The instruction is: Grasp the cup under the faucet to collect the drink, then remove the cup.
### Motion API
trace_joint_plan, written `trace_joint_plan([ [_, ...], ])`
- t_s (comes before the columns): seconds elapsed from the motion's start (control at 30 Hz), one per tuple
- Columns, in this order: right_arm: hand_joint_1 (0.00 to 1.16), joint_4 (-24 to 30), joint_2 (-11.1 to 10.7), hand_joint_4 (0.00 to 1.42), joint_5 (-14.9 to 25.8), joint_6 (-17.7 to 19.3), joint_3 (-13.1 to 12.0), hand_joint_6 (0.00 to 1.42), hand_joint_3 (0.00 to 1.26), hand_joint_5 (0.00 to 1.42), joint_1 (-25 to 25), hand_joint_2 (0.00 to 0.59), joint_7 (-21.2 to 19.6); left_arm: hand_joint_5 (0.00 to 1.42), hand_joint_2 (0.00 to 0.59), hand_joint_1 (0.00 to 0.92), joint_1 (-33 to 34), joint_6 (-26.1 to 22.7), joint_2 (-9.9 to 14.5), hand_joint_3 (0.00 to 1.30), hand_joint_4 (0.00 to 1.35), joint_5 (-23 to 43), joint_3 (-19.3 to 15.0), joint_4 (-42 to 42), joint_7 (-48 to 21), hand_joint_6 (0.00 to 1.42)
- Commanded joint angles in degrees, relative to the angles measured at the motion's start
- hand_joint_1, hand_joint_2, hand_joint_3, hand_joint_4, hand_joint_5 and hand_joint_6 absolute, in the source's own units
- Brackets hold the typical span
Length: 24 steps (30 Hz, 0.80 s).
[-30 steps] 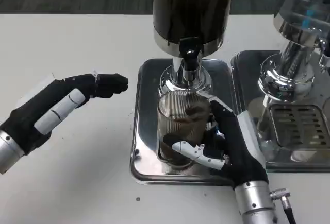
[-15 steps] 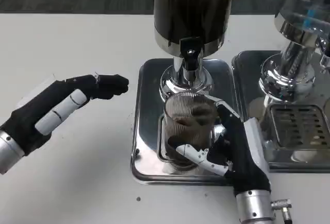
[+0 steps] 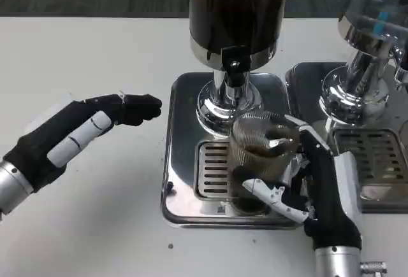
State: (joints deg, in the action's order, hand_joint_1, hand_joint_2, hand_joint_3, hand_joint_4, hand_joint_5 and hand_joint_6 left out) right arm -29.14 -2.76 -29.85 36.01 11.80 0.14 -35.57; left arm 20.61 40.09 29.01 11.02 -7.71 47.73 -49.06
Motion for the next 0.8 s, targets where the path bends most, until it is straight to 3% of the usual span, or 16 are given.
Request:
trace_joint_plan([
  [0.03,0.76,4.5,-0.3,0.78,0.1,2.2,-1.1,1.27,0.62,0.95,2.3,0.209,-1.7,0.24,0.209,0.0,0.8,1.3,-0.4,0.35,0.3,-0.5,0.6,0.7,-0.3,0.23],
  [0.37,0.76,12.8,-1.0,0.8,-0.4,1.7,-2.7,1.29,0.64,0.96,7.8,0.211,-0.8,0.24,0.211,0.0,0.8,3.6,-1.2,0.34,0.3,-1.3,2.7,0.1,-0.3,0.23],
  [0.8,0.78,26.0,-2.7,0.81,0.7,0.4,-4.1,1.3,0.66,0.98,15.9,0.203,5.0,0.23,0.213,0.0,-3.0,10.9,-1.5,0.33,0.28,-3.6,6.0,-7.8,0.9,0.23],
])
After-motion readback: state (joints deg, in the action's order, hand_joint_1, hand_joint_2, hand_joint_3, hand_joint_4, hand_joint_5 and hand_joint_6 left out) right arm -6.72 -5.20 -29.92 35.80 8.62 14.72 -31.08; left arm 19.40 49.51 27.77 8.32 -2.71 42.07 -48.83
